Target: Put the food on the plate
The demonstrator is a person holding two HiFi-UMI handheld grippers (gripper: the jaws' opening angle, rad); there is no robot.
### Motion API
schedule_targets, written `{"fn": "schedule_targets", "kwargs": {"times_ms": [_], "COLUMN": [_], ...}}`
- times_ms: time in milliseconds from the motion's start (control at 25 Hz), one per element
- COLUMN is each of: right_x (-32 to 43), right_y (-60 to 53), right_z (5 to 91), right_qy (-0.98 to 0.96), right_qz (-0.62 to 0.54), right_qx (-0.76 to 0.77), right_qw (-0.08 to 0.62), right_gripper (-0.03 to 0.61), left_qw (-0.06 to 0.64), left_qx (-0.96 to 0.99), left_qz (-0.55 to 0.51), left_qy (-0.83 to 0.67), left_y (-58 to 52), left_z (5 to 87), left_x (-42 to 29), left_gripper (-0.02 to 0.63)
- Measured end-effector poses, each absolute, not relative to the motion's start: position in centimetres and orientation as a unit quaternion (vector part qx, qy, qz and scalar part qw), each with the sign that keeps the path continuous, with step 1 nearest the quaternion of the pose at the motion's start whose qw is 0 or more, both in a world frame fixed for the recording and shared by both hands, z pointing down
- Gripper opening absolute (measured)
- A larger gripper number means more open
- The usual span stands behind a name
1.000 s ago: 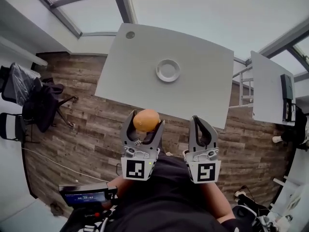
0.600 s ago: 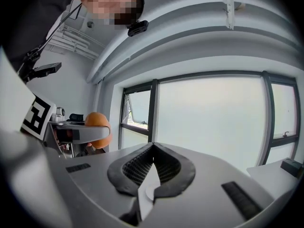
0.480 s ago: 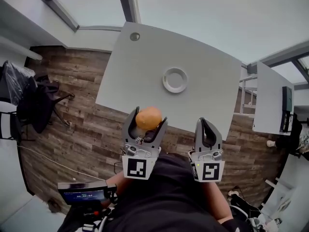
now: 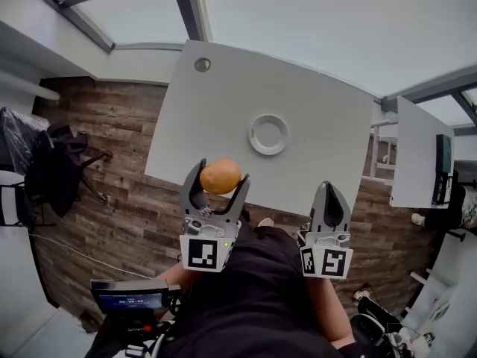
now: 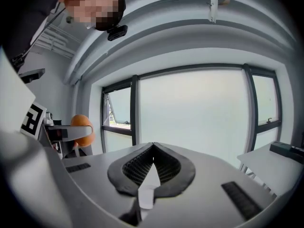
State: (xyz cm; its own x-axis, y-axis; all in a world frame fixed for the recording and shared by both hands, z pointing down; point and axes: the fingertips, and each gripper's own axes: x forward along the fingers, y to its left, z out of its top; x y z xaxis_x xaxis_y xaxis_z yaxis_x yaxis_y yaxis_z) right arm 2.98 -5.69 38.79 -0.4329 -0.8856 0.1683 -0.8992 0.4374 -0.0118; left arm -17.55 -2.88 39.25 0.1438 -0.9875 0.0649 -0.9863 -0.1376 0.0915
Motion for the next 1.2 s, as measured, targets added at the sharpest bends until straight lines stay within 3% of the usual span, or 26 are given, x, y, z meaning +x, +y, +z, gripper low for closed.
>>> {"fn": "schedule_targets", "kwargs": {"times_ms": [560, 880, 1200], "right_x": [3.5, 4.4, 2.9], "right_y": [-7.6, -9.0, -8.4], "right_z": [37.4, 33.5, 33.0], "right_qy": [-0.869, -0.882, -0.901], "right_qz": [0.032, 0.023, 0.000], "right_qx": [0.492, 0.470, 0.433], "right_qw": [0.050, -0.011, -0.007], "right_gripper": [0.005, 0.005, 0.005], "left_qw": [0.055, 0.046, 0.057], "left_qx": [0.732, 0.740, 0.759], "left_qz": [-0.005, 0.010, 0.013], "left_qy": [-0.679, -0.671, -0.648], "left_y": [-3.4, -4.3, -6.5], "left_z": [38.8, 39.5, 40.5], "left_x": [-15.8, -12.3, -9.1], "left_gripper": [0.336, 0.336, 0.336]}}
